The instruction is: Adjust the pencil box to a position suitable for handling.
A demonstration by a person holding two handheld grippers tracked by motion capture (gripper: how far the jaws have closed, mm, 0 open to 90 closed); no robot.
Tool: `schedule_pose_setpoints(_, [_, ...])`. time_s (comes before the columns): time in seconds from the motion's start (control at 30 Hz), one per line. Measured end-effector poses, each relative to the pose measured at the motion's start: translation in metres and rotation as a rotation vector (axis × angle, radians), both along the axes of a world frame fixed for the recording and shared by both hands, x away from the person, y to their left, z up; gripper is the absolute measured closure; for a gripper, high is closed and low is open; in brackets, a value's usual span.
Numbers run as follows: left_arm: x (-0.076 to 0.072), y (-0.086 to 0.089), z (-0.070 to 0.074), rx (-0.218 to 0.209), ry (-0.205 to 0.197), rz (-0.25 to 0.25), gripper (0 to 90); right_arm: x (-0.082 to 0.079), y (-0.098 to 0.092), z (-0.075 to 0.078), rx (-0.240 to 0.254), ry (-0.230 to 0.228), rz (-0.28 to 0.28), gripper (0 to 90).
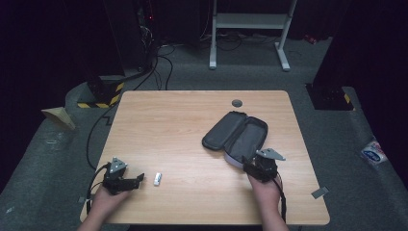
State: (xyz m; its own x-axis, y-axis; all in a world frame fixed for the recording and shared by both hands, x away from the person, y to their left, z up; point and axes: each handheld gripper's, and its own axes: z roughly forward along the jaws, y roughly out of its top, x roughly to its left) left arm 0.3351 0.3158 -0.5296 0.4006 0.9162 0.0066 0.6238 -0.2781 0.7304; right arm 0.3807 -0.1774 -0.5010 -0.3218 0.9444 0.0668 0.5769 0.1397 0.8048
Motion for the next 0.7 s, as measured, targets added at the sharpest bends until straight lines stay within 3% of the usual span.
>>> schedule_pose_setpoints(0.17, [0.000, 0.000, 0.000, 0.001, 0.000, -0.001, 13.1, -0.014, 0.014, 0.000, 0.004, -0.016, 0.038, 37.6])
schedule_pose_setpoints(0.27, [0.000, 0.000, 0.000, 0.003, 0.001, 0.000, 13.1, -0.025, 0.030, -0.001, -0.001, -0.039, 0.089, 37.9])
schedule_pose_setpoints(0.4, [0.000, 0.000, 0.000, 0.002, -0.001, 0.001, 13.2, -0.029, 0.043, 0.000, 0.009, -0.050, 0.130, 37.9])
schedule_pose_setpoints(0.6, [0.000, 0.000, 0.000, 0.002, 0.000, 0.002, 13.2, -0.033, 0.043, 0.013, 0.023, -0.087, 0.152, 38.5])
schedule_pose_setpoints(0.7, [-0.001, 0.000, 0.000, 0.005, -0.001, 0.002, 13.2, -0.027, 0.029, 0.020, 0.029, -0.097, 0.123, 39.1])
